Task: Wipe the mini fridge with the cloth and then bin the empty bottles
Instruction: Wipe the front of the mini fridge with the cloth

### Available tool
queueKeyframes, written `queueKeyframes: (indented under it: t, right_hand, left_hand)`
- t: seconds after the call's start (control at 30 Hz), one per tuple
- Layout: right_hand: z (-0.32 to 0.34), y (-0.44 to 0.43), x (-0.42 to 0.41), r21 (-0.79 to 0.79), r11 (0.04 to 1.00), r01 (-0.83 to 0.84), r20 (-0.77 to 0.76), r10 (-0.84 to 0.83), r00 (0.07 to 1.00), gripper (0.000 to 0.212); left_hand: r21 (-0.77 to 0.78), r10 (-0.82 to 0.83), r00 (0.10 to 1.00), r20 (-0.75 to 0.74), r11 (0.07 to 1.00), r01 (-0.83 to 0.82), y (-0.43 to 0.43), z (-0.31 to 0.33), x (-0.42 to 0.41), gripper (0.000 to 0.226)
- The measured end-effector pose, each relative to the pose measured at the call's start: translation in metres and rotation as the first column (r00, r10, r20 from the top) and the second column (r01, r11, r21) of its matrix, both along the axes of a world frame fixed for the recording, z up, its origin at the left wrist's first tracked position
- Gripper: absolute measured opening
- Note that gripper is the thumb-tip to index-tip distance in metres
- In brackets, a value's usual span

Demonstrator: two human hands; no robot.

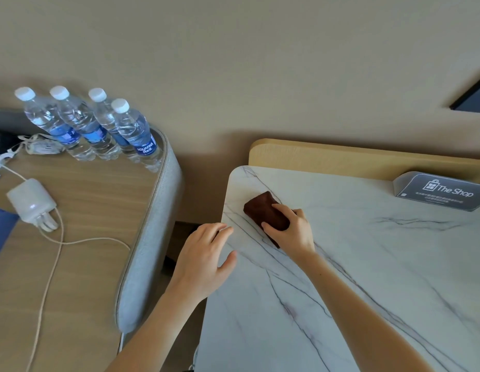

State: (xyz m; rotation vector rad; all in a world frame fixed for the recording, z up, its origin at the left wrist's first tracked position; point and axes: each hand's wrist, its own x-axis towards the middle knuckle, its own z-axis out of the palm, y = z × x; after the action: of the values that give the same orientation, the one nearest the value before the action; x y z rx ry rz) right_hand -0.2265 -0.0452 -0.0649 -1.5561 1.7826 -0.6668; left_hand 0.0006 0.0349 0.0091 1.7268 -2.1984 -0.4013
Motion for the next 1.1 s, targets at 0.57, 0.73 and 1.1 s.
queueKeyframes:
  t: [0.57, 0.73, 1.1]
  right_hand:
    - [0.106, 0.157, -0.007, -0.270, 0.921, 0.280, 0.343, -0.180, 0.922, 0.048]
    - [0.105, 0.219, -0.007, -0.232, 0.916, 0.327, 0.406, -0.214, 0.888, 0.048]
    - [0.090, 0.302, -0.022, -0.296, 0.919, 0.260, 0.339, -0.153, 0.928, 0.051]
  left_hand:
    - [-0.204, -0.051, 0.997, -0.066, 0.978, 0.037, 0.081, 0.066, -0.005, 0.052]
    - [-0.199, -0.057, 0.996, -0.069, 0.979, 0.042, 0.131, 0.060, -0.008, 0.053]
    - [-0.134, 0.006, 0.996, -0.092, 0.991, -0.019, 0.224, 0.041, -0.026, 0.050]
